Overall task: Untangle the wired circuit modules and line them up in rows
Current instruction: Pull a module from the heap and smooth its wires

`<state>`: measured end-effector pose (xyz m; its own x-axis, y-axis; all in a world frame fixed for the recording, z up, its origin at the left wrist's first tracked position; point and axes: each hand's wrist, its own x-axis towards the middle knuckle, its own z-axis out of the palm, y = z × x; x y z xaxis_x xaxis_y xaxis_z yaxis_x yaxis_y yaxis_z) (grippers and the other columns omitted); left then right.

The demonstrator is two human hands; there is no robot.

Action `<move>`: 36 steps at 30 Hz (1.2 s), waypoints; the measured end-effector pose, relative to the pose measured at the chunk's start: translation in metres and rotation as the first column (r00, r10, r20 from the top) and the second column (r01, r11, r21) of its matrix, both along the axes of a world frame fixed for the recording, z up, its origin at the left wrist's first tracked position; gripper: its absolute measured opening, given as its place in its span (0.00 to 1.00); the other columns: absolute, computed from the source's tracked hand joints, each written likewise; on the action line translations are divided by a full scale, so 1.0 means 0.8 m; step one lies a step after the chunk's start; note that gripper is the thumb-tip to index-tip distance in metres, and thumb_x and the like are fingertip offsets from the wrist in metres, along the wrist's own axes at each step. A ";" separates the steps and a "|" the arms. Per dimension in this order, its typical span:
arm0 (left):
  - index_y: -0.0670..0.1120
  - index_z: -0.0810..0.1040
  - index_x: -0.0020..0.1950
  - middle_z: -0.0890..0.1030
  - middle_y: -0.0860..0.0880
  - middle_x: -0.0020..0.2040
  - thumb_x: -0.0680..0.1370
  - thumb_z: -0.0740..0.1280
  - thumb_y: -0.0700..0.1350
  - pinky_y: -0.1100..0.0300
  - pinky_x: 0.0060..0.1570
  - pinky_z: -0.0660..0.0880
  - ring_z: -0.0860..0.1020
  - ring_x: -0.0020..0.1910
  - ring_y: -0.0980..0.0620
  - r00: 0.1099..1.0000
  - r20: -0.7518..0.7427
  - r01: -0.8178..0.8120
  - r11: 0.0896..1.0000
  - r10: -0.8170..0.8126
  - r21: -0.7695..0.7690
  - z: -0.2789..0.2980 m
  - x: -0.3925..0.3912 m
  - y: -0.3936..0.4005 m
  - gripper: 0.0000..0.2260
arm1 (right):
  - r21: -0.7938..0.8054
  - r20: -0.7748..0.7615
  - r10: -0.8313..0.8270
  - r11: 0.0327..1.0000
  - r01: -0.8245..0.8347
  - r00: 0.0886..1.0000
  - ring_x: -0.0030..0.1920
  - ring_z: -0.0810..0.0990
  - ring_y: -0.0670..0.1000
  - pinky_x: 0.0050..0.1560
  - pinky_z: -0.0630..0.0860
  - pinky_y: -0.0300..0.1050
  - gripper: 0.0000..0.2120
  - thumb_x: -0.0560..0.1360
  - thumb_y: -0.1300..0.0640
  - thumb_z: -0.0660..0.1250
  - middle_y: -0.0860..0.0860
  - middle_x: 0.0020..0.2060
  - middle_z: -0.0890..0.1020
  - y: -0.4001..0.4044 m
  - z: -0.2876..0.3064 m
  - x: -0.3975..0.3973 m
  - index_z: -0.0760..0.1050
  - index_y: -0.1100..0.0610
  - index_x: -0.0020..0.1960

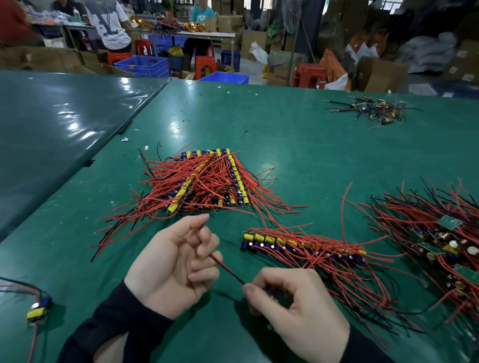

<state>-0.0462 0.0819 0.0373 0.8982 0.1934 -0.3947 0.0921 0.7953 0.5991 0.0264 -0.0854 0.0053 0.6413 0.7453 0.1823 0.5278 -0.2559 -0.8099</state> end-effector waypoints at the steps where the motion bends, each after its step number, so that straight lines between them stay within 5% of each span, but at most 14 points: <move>1: 0.44 0.70 0.24 0.61 0.51 0.23 0.71 0.64 0.46 0.68 0.17 0.52 0.58 0.18 0.57 1.000 -0.012 -0.022 1.000 0.022 -0.001 0.000 0.001 0.001 0.15 | 0.005 -0.002 0.002 1.000 -0.002 1.000 0.30 0.75 0.57 0.34 0.73 0.52 0.13 0.72 0.45 0.65 0.55 0.28 0.78 0.000 0.001 0.000 0.75 0.52 0.33; 5: 0.43 0.71 0.26 0.62 0.51 0.23 0.71 0.65 0.47 0.69 0.14 0.53 0.59 0.16 0.58 0.994 -0.009 -0.107 0.994 0.106 -0.005 -0.002 0.002 0.001 0.15 | 0.026 -0.032 0.057 0.998 -0.056 0.998 0.29 0.75 0.50 0.33 0.74 0.47 0.13 0.72 0.46 0.66 0.54 0.28 0.78 0.000 0.008 -0.007 0.77 0.54 0.35; 8: 0.42 0.79 0.29 0.71 0.50 0.25 0.69 0.66 0.48 0.71 0.14 0.61 0.63 0.17 0.60 0.969 -0.002 -0.245 0.960 0.247 0.135 0.000 0.005 0.001 0.12 | 0.088 -0.293 0.113 0.992 -0.091 0.949 0.29 0.76 0.42 0.27 0.73 0.42 0.12 0.75 0.53 0.68 0.51 0.28 0.80 0.002 0.014 -0.010 0.78 0.54 0.34; 12: 0.41 0.85 0.35 0.78 0.50 0.29 0.69 0.66 0.47 0.71 0.21 0.70 0.71 0.22 0.61 0.933 0.180 -0.359 0.846 0.312 0.393 -0.002 0.006 0.002 0.11 | 0.161 -0.561 0.144 0.985 -0.063 0.815 0.30 0.80 0.49 0.24 0.70 0.39 0.11 0.73 0.54 0.67 0.53 0.29 0.81 0.001 0.022 -0.007 0.78 0.54 0.33; 20: 0.37 0.81 0.35 0.77 0.44 0.23 0.75 0.67 0.38 0.64 0.25 0.73 0.74 0.20 0.52 0.830 0.446 -0.529 0.219 0.335 0.819 -0.016 0.009 -0.001 0.10 | 0.270 -0.496 0.260 0.953 -0.137 0.829 0.29 0.78 0.50 0.26 0.71 0.40 0.09 0.71 0.52 0.68 0.53 0.27 0.81 -0.001 0.031 -0.014 0.79 0.54 0.34; 27: 0.43 0.78 0.33 0.75 0.47 0.24 0.75 0.68 0.37 0.59 0.22 0.73 0.75 0.20 0.54 0.805 0.508 -0.499 -0.114 0.306 0.859 -0.023 0.007 -0.002 0.11 | 0.268 -0.434 0.239 0.955 -0.129 0.869 0.28 0.78 0.49 0.27 0.71 0.37 0.09 0.72 0.55 0.67 0.53 0.26 0.80 -0.003 0.031 -0.013 0.78 0.55 0.33; 29: 0.43 0.81 0.37 0.77 0.46 0.26 0.75 0.68 0.40 0.60 0.21 0.74 0.76 0.20 0.52 0.800 0.495 -0.526 -0.002 0.338 0.851 -0.021 0.006 -0.003 0.07 | 0.247 -0.431 0.224 0.961 -0.124 0.874 0.28 0.78 0.49 0.26 0.70 0.39 0.10 0.72 0.54 0.67 0.53 0.26 0.81 -0.003 0.030 -0.013 0.78 0.54 0.33; 36: 0.39 0.84 0.37 0.81 0.44 0.29 0.68 0.70 0.40 0.70 0.19 0.67 0.72 0.20 0.56 0.879 0.230 -0.463 0.632 0.417 0.622 -0.006 0.004 0.007 0.05 | 0.204 -0.477 0.199 0.973 -0.113 0.856 0.27 0.79 0.50 0.23 0.70 0.38 0.11 0.72 0.53 0.66 0.53 0.26 0.80 -0.003 0.027 -0.009 0.77 0.53 0.32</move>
<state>-0.0430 0.0874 0.0327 0.6551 0.7549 0.0318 -0.2188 0.1492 0.9643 0.0192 -0.0877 0.0267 0.5571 0.8304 0.0016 0.0719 -0.0464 -0.9963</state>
